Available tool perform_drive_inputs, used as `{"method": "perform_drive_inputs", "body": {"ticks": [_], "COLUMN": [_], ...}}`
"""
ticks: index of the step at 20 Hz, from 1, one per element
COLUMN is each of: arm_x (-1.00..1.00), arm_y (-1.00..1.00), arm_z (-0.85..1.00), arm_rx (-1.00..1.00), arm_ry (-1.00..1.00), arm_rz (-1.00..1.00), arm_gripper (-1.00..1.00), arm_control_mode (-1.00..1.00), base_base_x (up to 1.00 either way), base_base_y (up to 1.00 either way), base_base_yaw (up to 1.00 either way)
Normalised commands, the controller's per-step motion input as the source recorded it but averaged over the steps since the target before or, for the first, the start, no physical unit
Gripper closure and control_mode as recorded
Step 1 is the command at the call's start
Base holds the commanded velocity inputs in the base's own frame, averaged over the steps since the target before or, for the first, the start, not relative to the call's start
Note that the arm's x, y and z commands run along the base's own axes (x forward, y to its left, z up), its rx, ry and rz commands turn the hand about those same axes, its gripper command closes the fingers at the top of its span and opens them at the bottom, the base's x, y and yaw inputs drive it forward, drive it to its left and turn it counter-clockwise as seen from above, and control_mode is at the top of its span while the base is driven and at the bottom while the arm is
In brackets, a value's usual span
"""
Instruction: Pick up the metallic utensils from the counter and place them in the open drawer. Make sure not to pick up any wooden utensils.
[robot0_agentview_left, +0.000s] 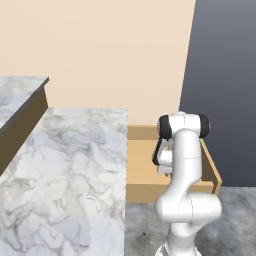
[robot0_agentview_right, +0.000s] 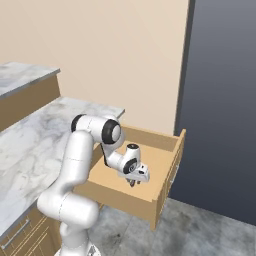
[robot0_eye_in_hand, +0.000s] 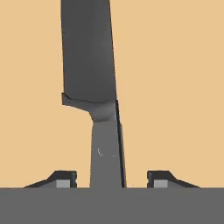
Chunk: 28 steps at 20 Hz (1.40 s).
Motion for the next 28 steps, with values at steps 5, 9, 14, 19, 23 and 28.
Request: {"method": "perform_drive_inputs", "body": {"ticks": [5,9,14,19,23,28], "arm_x": [0.00,-0.01,-0.35,-0.70,-0.93,-0.68], "arm_y": [-0.03,0.00,0.00,0.00,0.00,0.00], "arm_z": [0.03,0.45,0.78,0.82,0.94,1.00], "arm_rx": [0.00,0.00,0.00,0.00,0.00,0.00], "arm_ry": [0.00,-0.01,-0.11,-0.26,-0.32,-0.28], "arm_rz": [0.00,0.00,0.00,0.00,0.00,0.00], "arm_gripper": [-1.00,-1.00,-1.00,-1.00,-1.00,-1.00], "arm_control_mode": [-1.00,-1.00,-1.00,-1.00,-1.00,-1.00], "base_base_x": [0.00,0.00,0.00,0.00,0.00,0.00], "base_base_y": [0.00,0.00,0.00,0.00,0.00,0.00], "base_base_yaw": [0.00,0.00,0.00,0.00,0.00,0.00]}}
